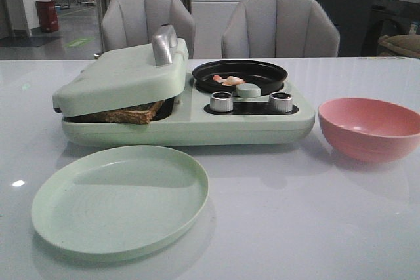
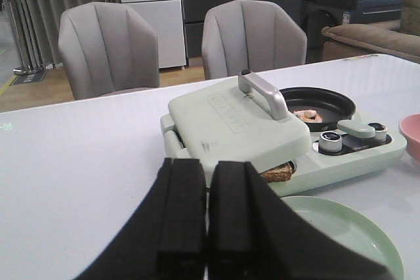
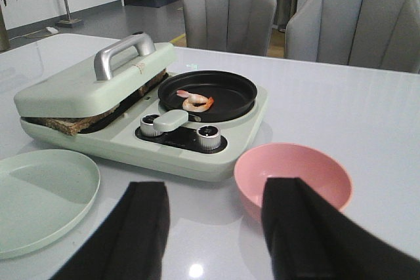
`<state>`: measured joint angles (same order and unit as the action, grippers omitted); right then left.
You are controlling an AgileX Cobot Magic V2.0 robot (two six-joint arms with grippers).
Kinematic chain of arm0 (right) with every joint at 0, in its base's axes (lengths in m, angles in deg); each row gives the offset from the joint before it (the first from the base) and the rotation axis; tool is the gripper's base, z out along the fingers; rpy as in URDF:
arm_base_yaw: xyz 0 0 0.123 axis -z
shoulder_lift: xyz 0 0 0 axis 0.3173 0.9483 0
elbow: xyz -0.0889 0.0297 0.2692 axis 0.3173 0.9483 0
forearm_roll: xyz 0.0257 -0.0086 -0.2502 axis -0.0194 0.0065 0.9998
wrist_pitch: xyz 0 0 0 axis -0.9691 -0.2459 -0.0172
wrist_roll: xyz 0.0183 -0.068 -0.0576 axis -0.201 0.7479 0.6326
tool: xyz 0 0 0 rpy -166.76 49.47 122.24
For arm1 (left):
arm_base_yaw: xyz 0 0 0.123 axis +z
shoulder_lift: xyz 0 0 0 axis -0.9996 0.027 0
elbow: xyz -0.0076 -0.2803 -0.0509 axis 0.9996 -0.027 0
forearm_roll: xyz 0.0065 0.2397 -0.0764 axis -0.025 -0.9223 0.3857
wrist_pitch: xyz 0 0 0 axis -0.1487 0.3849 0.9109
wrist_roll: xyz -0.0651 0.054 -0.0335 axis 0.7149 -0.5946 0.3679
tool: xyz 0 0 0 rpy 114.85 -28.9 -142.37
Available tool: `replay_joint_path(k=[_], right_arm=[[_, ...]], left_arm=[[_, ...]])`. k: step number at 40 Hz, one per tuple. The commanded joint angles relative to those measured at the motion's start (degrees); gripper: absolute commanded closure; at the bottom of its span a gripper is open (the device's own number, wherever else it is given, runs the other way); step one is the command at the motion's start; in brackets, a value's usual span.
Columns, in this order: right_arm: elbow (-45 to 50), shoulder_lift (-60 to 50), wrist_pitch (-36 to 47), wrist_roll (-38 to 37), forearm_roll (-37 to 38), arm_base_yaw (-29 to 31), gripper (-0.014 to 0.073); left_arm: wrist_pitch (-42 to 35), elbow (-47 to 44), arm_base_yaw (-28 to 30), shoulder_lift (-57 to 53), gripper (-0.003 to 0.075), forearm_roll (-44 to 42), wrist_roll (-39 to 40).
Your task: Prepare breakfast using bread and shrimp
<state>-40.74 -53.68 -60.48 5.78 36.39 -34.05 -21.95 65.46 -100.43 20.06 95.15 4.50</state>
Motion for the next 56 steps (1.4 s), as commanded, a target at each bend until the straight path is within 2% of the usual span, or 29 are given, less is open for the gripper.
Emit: replay_joint_path(k=[1, 9, 11, 33, 38, 45, 50, 56], right_arm=[[-1.52, 0.36, 5.44, 0.72, -0.22, -0.09, 0.0196], [-1.52, 0.36, 5.84, 0.72, -0.22, -0.09, 0.0465], [-1.52, 0.36, 5.77, 0.72, -0.22, -0.09, 0.0446], [-1.52, 0.36, 5.77, 0.72, -0.22, -0.09, 0.0450], [-1.52, 0.36, 5.77, 0.72, -0.22, -0.09, 0.0450], [-1.52, 0.36, 5.77, 0.72, -0.22, -0.09, 0.0450], [-1.52, 0.36, 5.77, 0.72, -0.22, -0.09, 0.0450], [-1.52, 0.36, 5.77, 0.72, -0.22, -0.09, 0.0450]], left_arm=[[-4.37, 1.36, -0.21, 0.75, 0.0607, 0.99, 0.61], [-4.37, 1.36, -0.21, 0.75, 0.0607, 0.99, 0.61], [-4.37, 1.36, -0.21, 0.75, 0.0607, 0.99, 0.61], [-4.37, 1.24, -0.21, 0.75, 0.0607, 0.99, 0.61], [-5.02, 0.06, -0.21, 0.75, 0.0607, -2.37, 0.71], [-11.83, -5.34, 0.90, 0.75, 0.0607, -7.61, 2.28], [-19.71, -11.10, 3.77, -0.32, 0.0607, -14.30, 10.19], [-26.60, -17.28, 7.30, -2.94, 0.0607, -14.30, 11.57]])
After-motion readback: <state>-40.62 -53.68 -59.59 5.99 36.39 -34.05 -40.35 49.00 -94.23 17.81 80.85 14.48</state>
